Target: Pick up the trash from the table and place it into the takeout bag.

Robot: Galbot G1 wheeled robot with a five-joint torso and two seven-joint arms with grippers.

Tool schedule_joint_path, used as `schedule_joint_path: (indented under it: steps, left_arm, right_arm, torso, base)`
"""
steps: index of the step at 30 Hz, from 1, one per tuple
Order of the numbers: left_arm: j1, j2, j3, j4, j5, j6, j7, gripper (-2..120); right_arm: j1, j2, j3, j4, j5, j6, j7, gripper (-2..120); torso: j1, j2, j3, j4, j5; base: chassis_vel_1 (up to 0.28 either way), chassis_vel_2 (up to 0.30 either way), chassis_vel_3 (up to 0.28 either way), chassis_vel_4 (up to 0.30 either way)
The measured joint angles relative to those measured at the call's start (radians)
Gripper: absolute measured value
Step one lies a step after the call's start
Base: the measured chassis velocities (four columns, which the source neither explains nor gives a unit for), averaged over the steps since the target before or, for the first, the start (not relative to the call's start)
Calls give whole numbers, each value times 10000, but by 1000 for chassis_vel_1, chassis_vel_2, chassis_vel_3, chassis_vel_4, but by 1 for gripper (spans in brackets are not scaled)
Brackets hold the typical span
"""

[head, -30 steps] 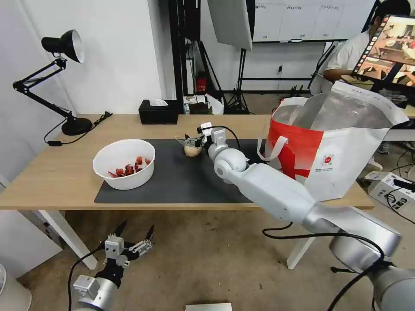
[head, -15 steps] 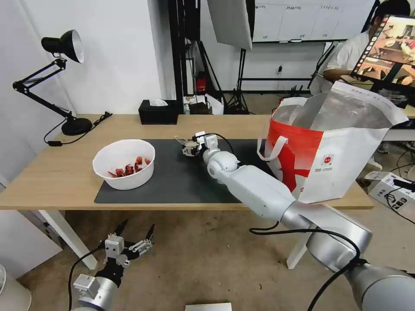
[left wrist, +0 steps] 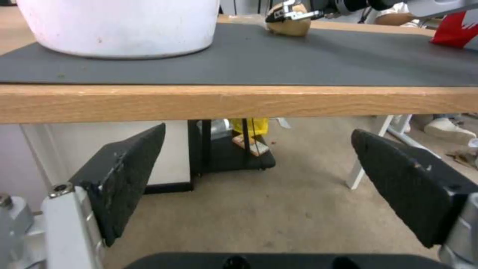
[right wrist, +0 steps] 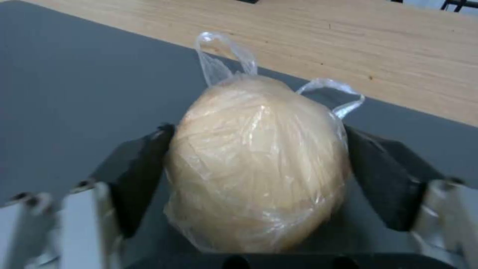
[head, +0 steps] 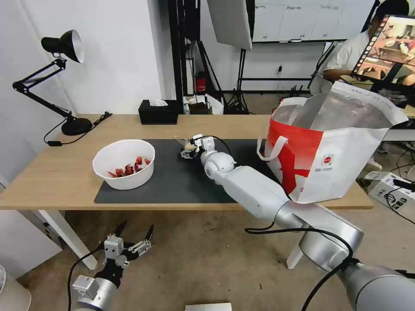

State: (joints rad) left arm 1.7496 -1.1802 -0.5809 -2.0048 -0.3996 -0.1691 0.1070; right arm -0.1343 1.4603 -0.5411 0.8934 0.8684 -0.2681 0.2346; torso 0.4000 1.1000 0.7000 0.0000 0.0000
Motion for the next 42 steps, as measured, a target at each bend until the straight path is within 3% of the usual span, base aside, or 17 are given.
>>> schedule_joint_path:
  steps: [10,14,16,21,26,32,33,36,37,40,42]
  left_arm:
    - [52,-19,-45,-15,2,-87,1,100]
    - [69,-21,-57,-22,2,-99,0,100]
    - [74,-19,-65,-22,2,-120,-1,100]
    - [71,-18,-67,-23,2,-127,-2,100]
    - [75,-44,-68,-52,3,-134,-8,100]
    - [158,-69,-123,-111,5,-178,-13,100]
    - [158,-69,-123,-111,5,-178,-13,100]
    - [198,-36,-143,-166,6,-198,-24,100]
    - [198,-36,-143,-166,6,-198,-24,100]
    - [189,50,-149,-215,1,-189,-41,100]
    - [184,70,-135,-241,0,-174,-48,100]
  right_arm:
    - [-204,-23,17,163,49,-53,84,45]
    - [-250,-55,13,247,68,-71,137,35]
    - [-290,-127,-1,390,134,-102,219,24]
    - [-379,-351,-12,837,316,-106,375,13]
    - [-666,-1119,-12,2367,22,86,815,8]
    - [-1444,-2804,96,5222,-2824,1151,1370,8]
    - [-1444,-2804,96,5222,-2824,1151,1370,8]
    - [-2232,-3912,564,6999,-3765,1905,1825,7]
    - [-2232,-3912,564,6999,-3765,1905,1825,7]
    - [-3199,-4970,1431,8795,-3830,2198,2241,7]
    - [-3500,-5183,1810,9250,-3830,2229,2309,7]
  torso:
    - [-1,0,-1,0,0]
    - [0,0,-1,1,1]
    - [0,0,-1,0,1]
    - [0,0,0,1,1]
    - [0,0,0,1,0]
    - [1,0,0,-6,4]
    - [1,0,0,-6,4]
    - [0,-1,-1,-1,2]
    - [0,-1,-1,-1,2]
    - [-1,0,-1,-2,2]
    - [-1,0,-1,-4,5]
  base:
    - [0,0,0,0]
    - [0,0,0,0]
    - [0,0,0,0]
    - [0,0,0,0]
    - [0,0,0,0]
    - [0,0,0,0]
    - [0,0,0,0]
    - [0,0,0,0]
    - [0,0,0,0]
    - [0,0,0,0]
    - [0,0,0,0]
